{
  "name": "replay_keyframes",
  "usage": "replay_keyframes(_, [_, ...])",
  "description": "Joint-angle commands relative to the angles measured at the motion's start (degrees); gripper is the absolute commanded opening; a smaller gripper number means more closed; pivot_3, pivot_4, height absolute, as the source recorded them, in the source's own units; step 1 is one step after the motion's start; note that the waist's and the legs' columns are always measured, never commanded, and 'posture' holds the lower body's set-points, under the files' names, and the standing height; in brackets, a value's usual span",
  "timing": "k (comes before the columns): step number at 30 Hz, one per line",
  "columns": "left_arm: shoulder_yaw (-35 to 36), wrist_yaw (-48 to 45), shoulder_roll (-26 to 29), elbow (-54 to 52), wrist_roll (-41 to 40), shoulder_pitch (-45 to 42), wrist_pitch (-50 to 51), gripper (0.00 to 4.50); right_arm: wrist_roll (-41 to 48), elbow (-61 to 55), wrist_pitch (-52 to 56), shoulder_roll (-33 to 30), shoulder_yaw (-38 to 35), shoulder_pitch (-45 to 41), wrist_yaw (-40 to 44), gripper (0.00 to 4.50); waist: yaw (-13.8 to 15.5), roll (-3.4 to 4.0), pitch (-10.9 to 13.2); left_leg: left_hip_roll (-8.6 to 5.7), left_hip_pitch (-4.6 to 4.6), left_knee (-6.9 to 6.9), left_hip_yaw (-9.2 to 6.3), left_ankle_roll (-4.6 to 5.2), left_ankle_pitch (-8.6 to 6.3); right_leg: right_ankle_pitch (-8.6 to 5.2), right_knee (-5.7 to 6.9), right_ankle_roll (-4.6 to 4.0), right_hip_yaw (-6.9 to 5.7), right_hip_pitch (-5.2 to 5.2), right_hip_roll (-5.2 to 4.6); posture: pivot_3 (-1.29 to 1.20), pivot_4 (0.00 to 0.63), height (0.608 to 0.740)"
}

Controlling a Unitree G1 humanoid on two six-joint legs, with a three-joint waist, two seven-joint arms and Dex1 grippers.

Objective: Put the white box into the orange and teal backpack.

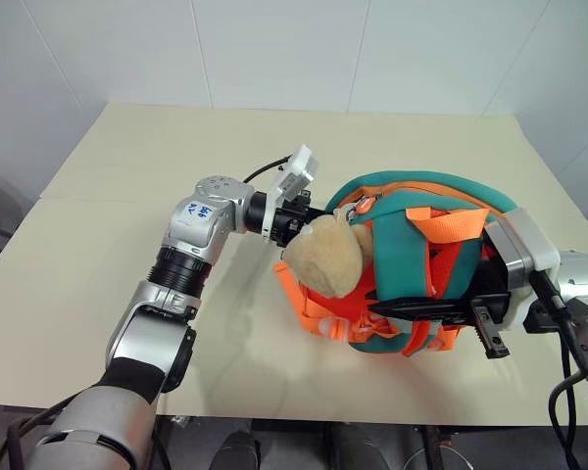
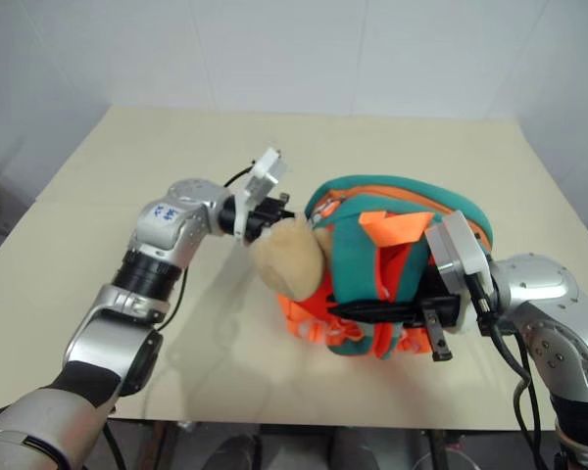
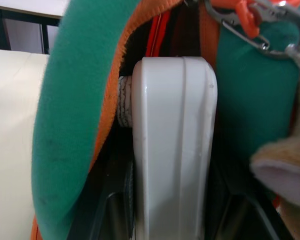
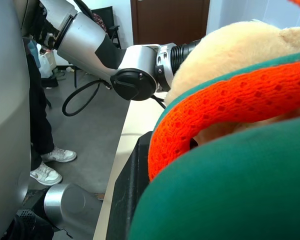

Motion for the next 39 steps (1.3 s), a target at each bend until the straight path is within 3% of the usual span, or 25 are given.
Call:
replay_keyframes(1, [-3.22,-3.38,-1.11,-0.63,0.80,-0.34,0.25,1.65,-0.29,-0.63,-1.33,0.38,-0.99,-0.80,-1.08,0.50,0.00,0.00,0.00,0.00,0.00,0.00,0.00,0.00,0.00,0.00,0.00,0.00,0.00,0.00,0.00,0.00,0.150,0.740])
replay_keyframes(11, [-3.27,-2.78,0.38,-3.23,2.19,-0.92,1.13,4.49,-1.14,-0.54,-1.52,1.00,-0.39,-1.16,-1.40,0.50,-0.10,0.00,0.00,-0.01,0.01,0.07,0.00,0.02,-0.01,0.01,0.03,0.03,0.01,0.04,0.01,0.00,0.150,0.740])
replay_keyframes(26, [5.18,-2.57,19.17,-13.01,0.36,0.79,1.75,4.49,-2.20,-0.55,-1.41,0.96,-0.53,-0.44,-1.60,0.50,-0.07,0.02,0.01,0.02,0.05,0.01,-0.01,0.02,-0.01,0.01,0.02,0.02,0.05,0.06,0.03,0.00,0.150,0.740])
replay_keyframes(31, [14.11,1.86,22.11,-19.22,-5.53,6.92,5.29,4.49,-3.34,0.21,-2.03,1.11,-0.35,-0.61,-1.66,0.50,-0.34,0.03,0.01,0.05,0.06,0.00,0.00,0.03,-0.02,0.01,0.09,0.02,0.06,0.04,0.04,0.00,0.150,0.740])
replay_keyframes(34, [19.35,3.09,23.77,-27.32,-13.19,11.43,11.95,4.49,-2.84,0.17,-1.86,1.59,-0.48,-0.64,-2.46,0.50,-0.50,0.03,0.01,0.10,0.07,-0.01,-0.01,0.03,-0.02,0.01,0.20,0.01,0.06,0.02,0.06,0.00,0.150,0.740])
replay_keyframes(39, [22.84,8.72,23.44,-34.54,-19.87,15.13,17.77,4.49,-2.55,0.26,-1.71,2.15,0.14,-0.78,-2.96,0.50,0.07,0.03,0.01,0.05,0.07,0.05,-0.05,0.03,-0.02,0.00,0.12,0.01,0.01,0.06,-0.01,0.00,0.150,0.740])
